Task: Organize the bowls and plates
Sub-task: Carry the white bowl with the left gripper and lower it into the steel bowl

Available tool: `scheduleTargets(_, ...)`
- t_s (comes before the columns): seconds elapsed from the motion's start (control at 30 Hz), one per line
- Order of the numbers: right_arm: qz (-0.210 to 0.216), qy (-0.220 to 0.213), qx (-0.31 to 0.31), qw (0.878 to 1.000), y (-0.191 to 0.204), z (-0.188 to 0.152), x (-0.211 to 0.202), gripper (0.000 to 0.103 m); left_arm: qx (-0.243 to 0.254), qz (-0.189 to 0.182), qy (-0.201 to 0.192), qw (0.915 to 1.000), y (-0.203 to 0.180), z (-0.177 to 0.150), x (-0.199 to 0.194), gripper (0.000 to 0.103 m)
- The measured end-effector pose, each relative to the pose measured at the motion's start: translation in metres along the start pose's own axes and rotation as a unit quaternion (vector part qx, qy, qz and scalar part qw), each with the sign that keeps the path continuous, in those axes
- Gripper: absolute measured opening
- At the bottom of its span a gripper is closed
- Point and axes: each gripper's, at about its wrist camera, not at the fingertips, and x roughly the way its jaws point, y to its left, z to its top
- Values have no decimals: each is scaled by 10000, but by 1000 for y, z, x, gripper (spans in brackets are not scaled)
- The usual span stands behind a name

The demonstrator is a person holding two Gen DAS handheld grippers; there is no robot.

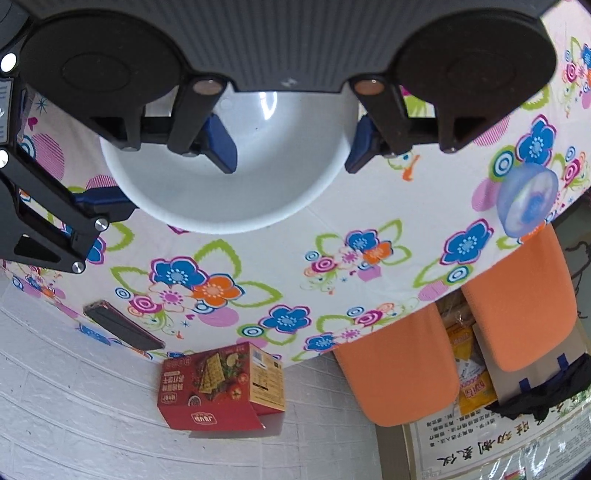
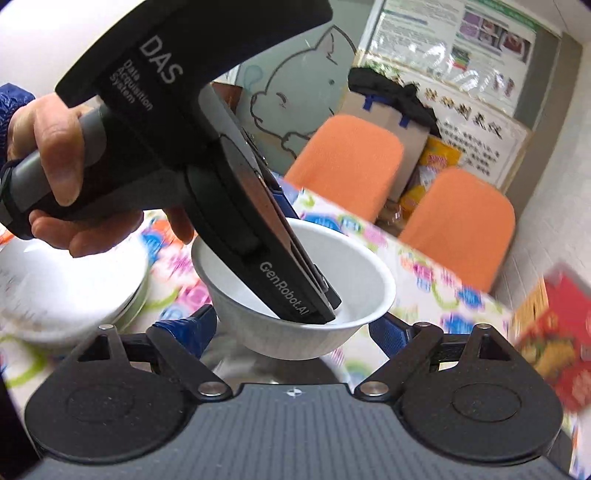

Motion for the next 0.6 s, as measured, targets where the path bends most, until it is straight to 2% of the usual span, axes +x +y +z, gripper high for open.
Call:
scheduleTargets(0.23, 29, 87, 396, 9992, 8, -28, -2, 77, 62, 127, 11, 9999, -6, -13, 8, 65)
scheduleTargets(0.27, 38, 53, 467, 9989, 7, -29, -1, 77, 100, 145, 5, 9998, -7, -13, 9, 68)
scheduleTargets(0.3, 46, 14, 545, 9985, 5, -31, 0, 77, 140, 187, -3, 9997, -8, -14, 10, 75)
scheduleTargets(0.37, 1, -1, 620, 9981, 6, -36, -1, 77, 199, 299, -57, 9993, -8, -14, 12, 82)
scheduleTargets(0.6, -123, 163, 700, 9973, 10, -46, -3, 77, 74, 330, -75, 9994, -2, -12, 12, 84)
